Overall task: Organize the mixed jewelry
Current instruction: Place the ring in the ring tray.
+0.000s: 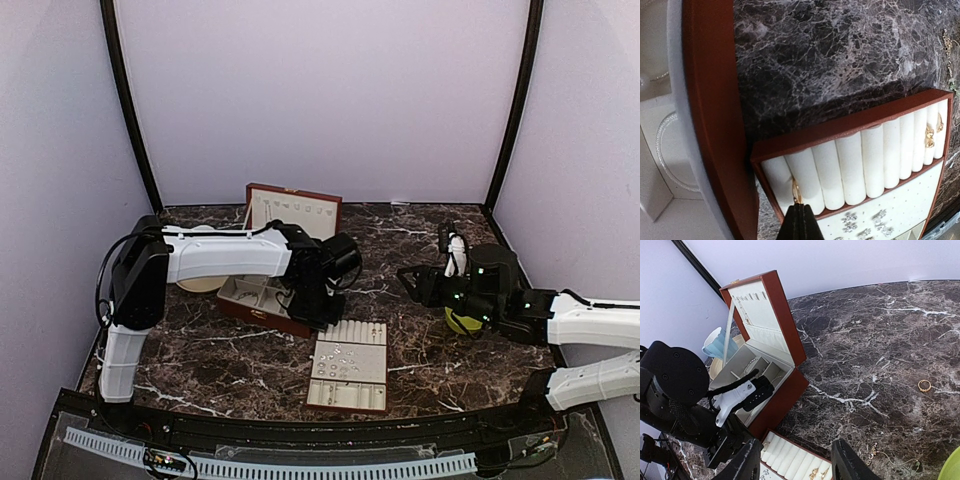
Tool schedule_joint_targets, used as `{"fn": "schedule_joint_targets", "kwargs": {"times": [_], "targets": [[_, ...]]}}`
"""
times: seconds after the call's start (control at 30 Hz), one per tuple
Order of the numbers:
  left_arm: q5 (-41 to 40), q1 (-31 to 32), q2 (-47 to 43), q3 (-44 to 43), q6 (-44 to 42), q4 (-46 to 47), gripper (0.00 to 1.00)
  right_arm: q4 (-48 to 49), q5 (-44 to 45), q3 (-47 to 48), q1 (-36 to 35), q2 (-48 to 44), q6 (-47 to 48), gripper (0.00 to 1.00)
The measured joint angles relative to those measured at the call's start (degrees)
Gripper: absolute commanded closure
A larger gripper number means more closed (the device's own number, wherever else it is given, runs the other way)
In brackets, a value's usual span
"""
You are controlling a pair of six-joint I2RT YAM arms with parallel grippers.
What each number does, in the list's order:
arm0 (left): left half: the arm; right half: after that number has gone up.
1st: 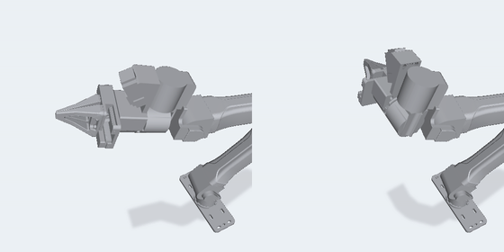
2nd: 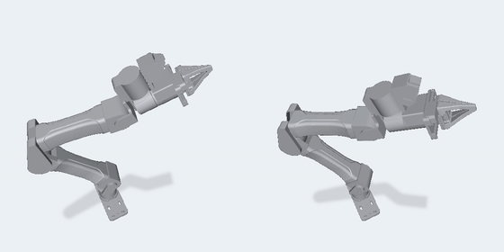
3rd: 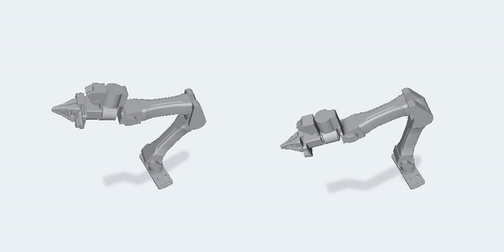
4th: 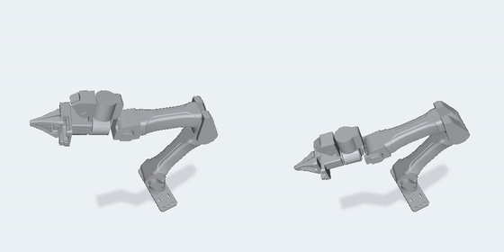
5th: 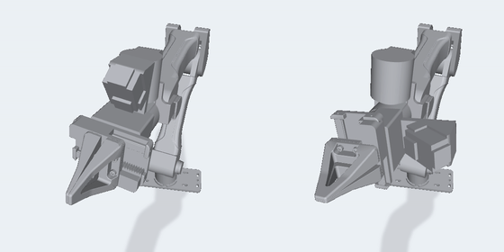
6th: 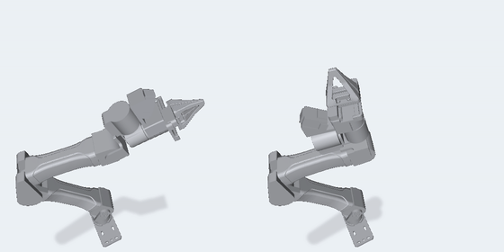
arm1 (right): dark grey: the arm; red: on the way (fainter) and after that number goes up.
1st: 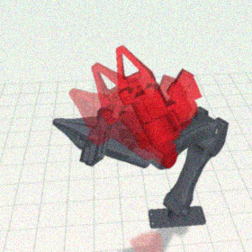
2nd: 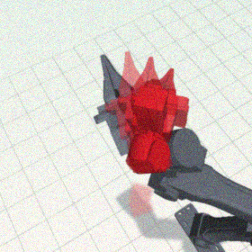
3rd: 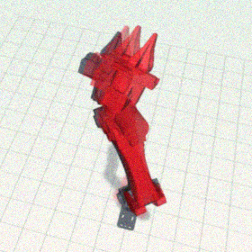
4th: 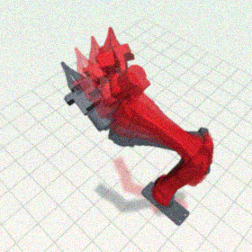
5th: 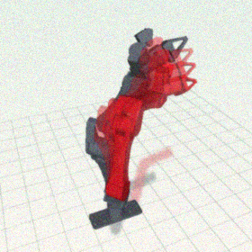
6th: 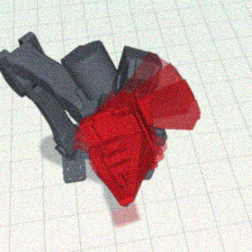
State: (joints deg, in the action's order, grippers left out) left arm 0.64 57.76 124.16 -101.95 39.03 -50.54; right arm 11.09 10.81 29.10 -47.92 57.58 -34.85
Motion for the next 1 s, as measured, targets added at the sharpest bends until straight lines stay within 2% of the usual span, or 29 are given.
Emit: {"fn": "schedule_joint_targets", "kwargs": {"times": [1.0], "targets": [[-0.7,0.0,-0.1,2.6,-1.2,3.8,0.98,-0.1,0.3,0.0,0.0,1.1,0.0,0.51]]}}
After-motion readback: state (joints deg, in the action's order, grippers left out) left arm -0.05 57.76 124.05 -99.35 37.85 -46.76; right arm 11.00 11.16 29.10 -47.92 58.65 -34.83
